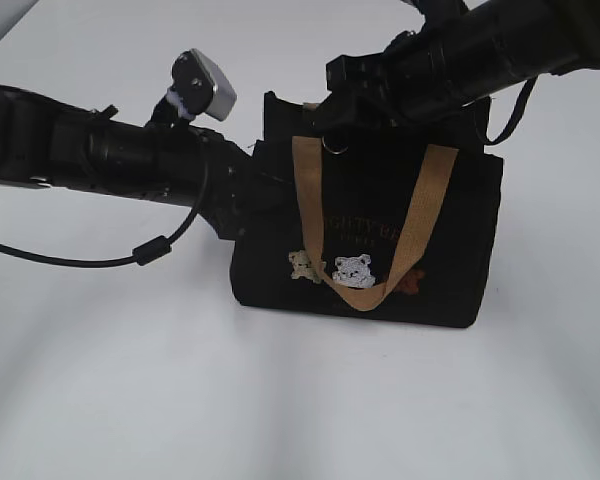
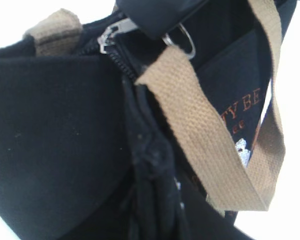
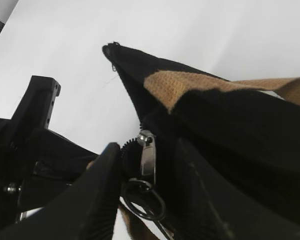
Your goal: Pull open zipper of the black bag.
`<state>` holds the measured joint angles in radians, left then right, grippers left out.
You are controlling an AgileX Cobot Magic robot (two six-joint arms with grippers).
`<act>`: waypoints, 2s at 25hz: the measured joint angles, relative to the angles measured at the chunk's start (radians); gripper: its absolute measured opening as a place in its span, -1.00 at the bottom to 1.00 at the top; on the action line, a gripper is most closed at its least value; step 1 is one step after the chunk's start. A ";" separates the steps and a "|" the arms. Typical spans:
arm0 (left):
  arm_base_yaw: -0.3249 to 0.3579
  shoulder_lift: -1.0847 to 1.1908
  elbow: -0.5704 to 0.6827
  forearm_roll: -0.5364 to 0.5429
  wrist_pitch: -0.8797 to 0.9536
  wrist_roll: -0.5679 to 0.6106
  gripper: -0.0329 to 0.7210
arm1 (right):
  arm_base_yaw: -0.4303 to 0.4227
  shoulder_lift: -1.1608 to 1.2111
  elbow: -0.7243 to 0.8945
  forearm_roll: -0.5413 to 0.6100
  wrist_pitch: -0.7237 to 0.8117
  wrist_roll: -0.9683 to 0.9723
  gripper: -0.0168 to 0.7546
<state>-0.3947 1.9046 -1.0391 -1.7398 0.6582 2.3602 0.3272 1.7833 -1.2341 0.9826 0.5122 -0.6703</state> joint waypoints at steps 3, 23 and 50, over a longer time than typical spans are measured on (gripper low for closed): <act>0.000 0.000 0.000 0.000 0.000 0.000 -0.74 | 0.000 0.001 0.000 0.000 0.000 0.001 -0.25; 0.000 0.000 0.000 0.000 0.000 0.000 -0.74 | -0.329 -0.128 0.000 -0.221 0.356 0.138 -0.96; -0.002 -0.617 0.254 1.206 -0.053 -1.967 -0.09 | -0.297 -0.768 0.303 -0.763 0.673 0.516 -0.19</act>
<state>-0.3970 1.2878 -0.7855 -0.5341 0.6055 0.3932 0.0297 1.0151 -0.9308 0.2193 1.1856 -0.1547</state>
